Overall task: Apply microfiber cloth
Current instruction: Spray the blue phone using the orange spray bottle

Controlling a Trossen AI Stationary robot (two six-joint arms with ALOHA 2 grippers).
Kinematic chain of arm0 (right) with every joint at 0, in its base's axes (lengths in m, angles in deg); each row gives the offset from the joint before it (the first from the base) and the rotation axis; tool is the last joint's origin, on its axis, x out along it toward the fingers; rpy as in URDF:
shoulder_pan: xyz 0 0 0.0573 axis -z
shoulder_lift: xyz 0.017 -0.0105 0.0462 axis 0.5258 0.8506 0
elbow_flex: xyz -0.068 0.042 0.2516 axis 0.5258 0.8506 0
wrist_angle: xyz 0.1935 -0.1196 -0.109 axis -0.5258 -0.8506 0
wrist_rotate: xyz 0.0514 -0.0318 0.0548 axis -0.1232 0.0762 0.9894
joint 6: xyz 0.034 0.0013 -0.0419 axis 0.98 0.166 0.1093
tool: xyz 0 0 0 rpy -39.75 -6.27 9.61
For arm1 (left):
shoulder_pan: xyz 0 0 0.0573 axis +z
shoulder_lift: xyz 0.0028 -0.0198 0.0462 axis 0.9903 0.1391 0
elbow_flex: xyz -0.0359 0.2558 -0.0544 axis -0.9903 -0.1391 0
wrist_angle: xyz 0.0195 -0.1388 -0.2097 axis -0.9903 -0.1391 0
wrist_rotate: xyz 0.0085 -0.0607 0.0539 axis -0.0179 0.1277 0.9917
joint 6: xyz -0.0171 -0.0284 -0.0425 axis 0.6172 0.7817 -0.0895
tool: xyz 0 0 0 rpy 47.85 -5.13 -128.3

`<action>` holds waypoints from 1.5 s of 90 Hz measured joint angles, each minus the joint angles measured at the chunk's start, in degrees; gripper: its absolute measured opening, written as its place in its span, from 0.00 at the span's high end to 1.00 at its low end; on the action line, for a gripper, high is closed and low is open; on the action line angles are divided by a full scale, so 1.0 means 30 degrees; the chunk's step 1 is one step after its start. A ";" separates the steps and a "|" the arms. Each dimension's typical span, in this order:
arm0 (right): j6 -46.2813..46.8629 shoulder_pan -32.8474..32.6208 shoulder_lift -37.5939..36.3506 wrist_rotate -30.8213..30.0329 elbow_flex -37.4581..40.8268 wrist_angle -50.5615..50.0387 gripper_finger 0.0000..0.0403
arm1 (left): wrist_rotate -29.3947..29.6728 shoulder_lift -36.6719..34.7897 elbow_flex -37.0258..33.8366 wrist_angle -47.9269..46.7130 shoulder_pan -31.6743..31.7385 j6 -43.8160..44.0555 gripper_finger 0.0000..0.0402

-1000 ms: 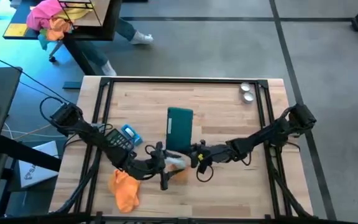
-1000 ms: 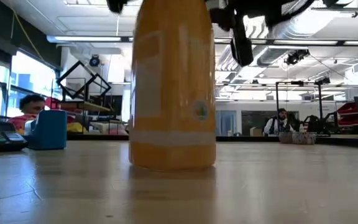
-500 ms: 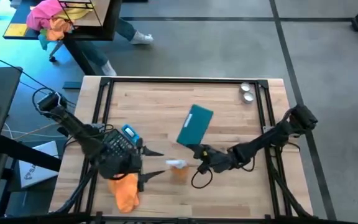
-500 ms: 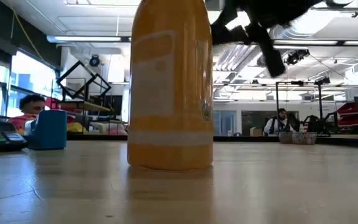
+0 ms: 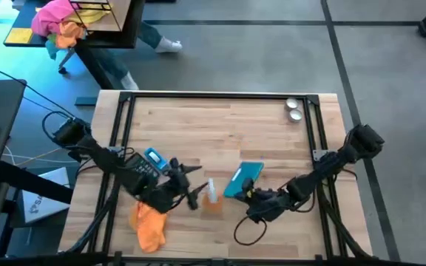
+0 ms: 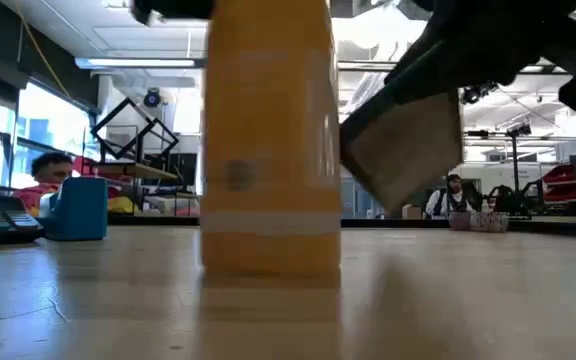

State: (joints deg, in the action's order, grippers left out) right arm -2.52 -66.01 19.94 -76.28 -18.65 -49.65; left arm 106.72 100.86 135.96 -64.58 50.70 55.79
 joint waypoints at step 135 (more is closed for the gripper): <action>-0.9158 0.4076 -0.3133 -0.2200 -0.0003 0.1371 1.00 | -1.2021 -0.0548 0.0000 -0.1758 0.1500 0.4698 0.04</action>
State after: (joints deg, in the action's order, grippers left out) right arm -30.00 -53.78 10.54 -82.88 -18.66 -45.54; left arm 70.66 99.21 135.96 -69.85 55.20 69.89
